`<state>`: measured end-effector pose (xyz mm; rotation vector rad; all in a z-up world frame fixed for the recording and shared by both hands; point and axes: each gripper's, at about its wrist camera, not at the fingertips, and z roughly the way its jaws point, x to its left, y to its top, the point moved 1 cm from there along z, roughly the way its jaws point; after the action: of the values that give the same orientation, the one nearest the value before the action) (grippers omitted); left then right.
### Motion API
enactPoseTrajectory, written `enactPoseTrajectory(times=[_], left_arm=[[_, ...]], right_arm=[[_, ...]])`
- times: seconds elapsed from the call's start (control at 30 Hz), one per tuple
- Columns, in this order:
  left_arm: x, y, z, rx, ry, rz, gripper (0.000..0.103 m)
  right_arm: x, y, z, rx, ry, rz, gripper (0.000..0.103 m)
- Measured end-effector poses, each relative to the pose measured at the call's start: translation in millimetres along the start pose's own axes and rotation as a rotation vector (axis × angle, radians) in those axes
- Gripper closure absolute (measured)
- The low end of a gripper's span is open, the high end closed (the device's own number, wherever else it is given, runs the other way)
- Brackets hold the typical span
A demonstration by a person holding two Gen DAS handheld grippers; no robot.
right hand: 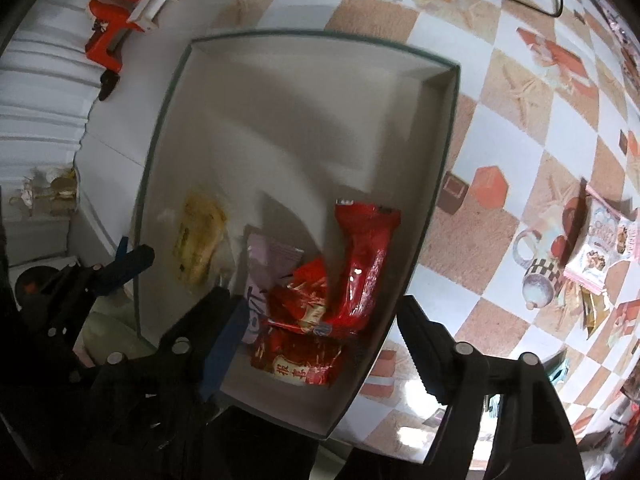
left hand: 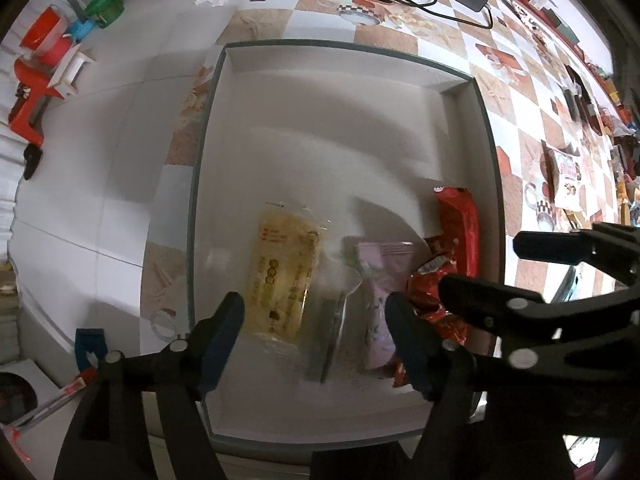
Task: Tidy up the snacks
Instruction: 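Carry the yellow cake bar and red packet into the glass tray and release both, then move both open tools back over the snack pile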
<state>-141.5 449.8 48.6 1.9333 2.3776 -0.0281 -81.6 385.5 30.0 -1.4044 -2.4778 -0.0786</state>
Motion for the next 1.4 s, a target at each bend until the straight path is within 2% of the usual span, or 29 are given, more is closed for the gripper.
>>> enactPoseTrajectory(times=[0.27, 0.37, 0.4, 0.67, 0.8, 1.17, 1.4], left_arm=[[-5.8, 0.4, -7.1, -0.01, 0.012, 0.016, 0.025], [-14.5, 2.2, -10.7, -0.016, 0.013, 0.035, 0.025], [-17.0, 2.6, -11.7, -0.018, 0.014, 0.042, 0.025], [-41.5, 6.5, -15.5, -0.02, 0.016, 0.102, 0.025], [-53.6, 7.9, -13.6, -0.01, 0.011, 0.139, 0.025], [-109.6, 10.8, -9.3, 0.014, 0.006, 0.289, 0.025], [-144.6, 16.4, -5.2, 0.03, 0.007, 0.341, 0.025]], right_arm=[[-16.8, -8.2, -6.3, -0.009, 0.002, 0.029, 0.025], [-32.9, -12.4, -12.0, -0.021, -0.004, 0.053, 0.004], [-38.4, -14.0, -14.7, -0.03, 0.001, 0.066, 0.004], [-78.0, -25.1, -23.8, -0.03, -0.043, 0.161, 0.001], [-109.7, -37.2, -22.9, -0.019, -0.021, 0.246, 0.001], [-211.0, -91.0, -13.9, 0.021, -0.027, 0.473, 0.001], [-265.8, -131.2, -2.3, 0.061, -0.064, 0.6, 0.001]])
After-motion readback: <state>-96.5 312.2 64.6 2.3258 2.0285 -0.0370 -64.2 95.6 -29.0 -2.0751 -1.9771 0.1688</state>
